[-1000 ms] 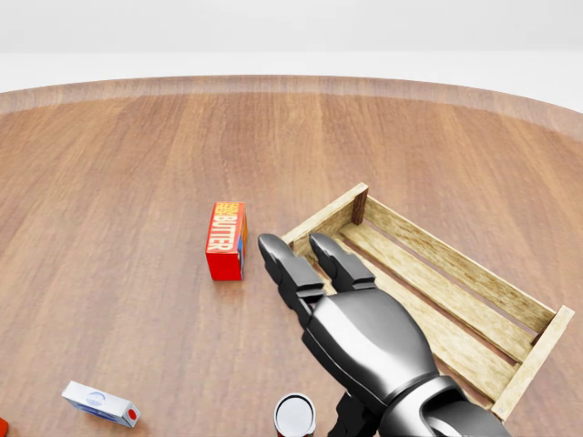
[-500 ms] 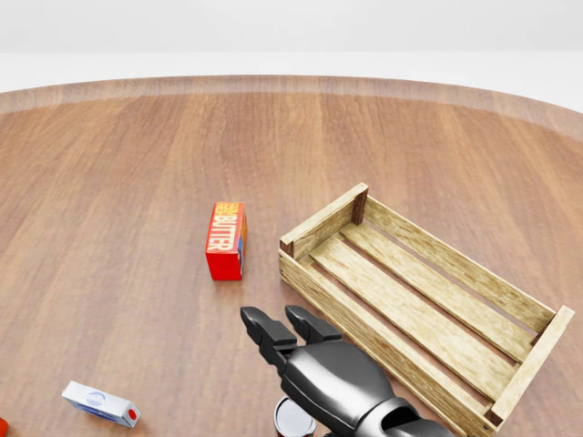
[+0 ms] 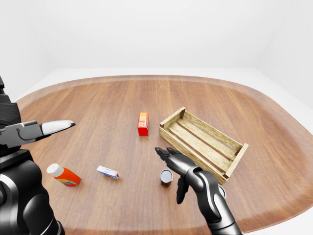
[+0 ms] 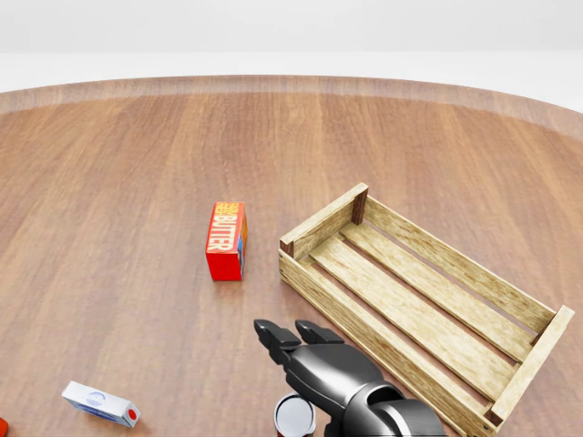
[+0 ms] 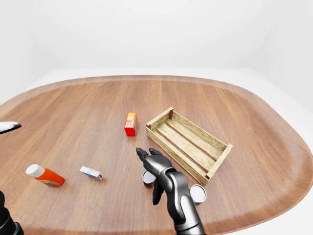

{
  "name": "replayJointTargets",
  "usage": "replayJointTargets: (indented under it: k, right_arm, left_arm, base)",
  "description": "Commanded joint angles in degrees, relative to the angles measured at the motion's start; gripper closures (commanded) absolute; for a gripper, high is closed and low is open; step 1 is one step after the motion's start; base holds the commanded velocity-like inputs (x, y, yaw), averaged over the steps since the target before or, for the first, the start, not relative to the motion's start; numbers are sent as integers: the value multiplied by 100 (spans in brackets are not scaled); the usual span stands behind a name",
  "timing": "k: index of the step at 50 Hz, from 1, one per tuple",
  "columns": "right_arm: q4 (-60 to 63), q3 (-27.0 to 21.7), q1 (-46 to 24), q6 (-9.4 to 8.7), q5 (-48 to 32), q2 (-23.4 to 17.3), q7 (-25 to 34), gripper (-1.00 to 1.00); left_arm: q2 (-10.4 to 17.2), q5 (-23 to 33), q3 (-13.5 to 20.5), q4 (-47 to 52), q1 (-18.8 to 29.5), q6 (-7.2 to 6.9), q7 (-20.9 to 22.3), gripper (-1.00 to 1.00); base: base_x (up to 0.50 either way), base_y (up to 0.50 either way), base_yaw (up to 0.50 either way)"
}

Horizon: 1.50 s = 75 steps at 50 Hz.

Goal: Pick up the tomato sauce, and put it in the wooden tray.

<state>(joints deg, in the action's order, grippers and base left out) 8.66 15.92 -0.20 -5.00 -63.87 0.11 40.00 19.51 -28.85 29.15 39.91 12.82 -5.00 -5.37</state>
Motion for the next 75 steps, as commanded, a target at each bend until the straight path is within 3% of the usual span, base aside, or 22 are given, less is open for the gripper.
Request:
replayJointTargets:
  k: [1, 15, 46, 51, 56, 58, 59, 60, 61, 64, 66, 75]
  right_arm:
    - [-807, -108, -380, 0, 34, 90, 0, -100]
    - [-1949, -152, -852, 0, 279, 212, 0, -100]
    - [-4082, -480, -1814, 0, 819, 201, -606, -100]
    - [-4833, -551, -2142, 0, 965, 209, -745, -100]
    - [-6325, -739, -2884, 0, 1373, 216, -1122, -100]
    - [-6749, -803, -3118, 0, 1525, 209, -1202, -18]
    - [-6982, -845, -3233, 24, 1615, 212, -1287, 12]
    - [-7317, -962, -3369, 159, 1856, 244, -1201, 100]
    - [-7499, -875, -3439, 198, 1799, 244, -1303, 100]
    - [-7391, -793, -3450, 55, 1735, 237, -1251, 100]
    - [-7320, -848, -3395, 131, 1845, 227, -1261, 100]
    - [-7103, -787, -3318, 17, 1814, 211, -1223, 98]
  left_arm:
    - [-1, -4, 0, -10, 6, 0, 6, -100]
    - [4, -21, 7, -11, 1, 0, 3, -100]
    - [-40, 43, -45, -43, -23, 0, 44, -100]
    - [-56, 45, -44, -22, -41, 0, 66, -100]
    - [-67, 47, -52, -2, -40, 0, 65, -100]
    - [-87, 97, -93, -38, -49, 0, 76, -100]
    - [-94, 99, -94, -30, -55, 0, 85, -100]
    - [-98, 96, -95, -19, -53, 0, 84, -100]
    - [-99, 94, -96, -13, -46, 0, 80, -100]
    - [-108, 96, -104, 26, -55, 0, 85, -100]
    - [-113, 119, -111, -20, -50, 0, 99, -100]
    - [-97, 117, -79, -56, -38, 0, 102, -100]
  base:
    - [0, 0, 0]
    - [0, 0, 0]
    - [0, 0, 0]
    - [0, 0, 0]
    - [0, 0, 0]
    - [0, 0, 0]
    - [0, 0, 0]
    - [0, 0, 0]
    - [0, 0, 0]
    - [0, 0, 0]
    - [0, 0, 0]
    - [0, 0, 0]
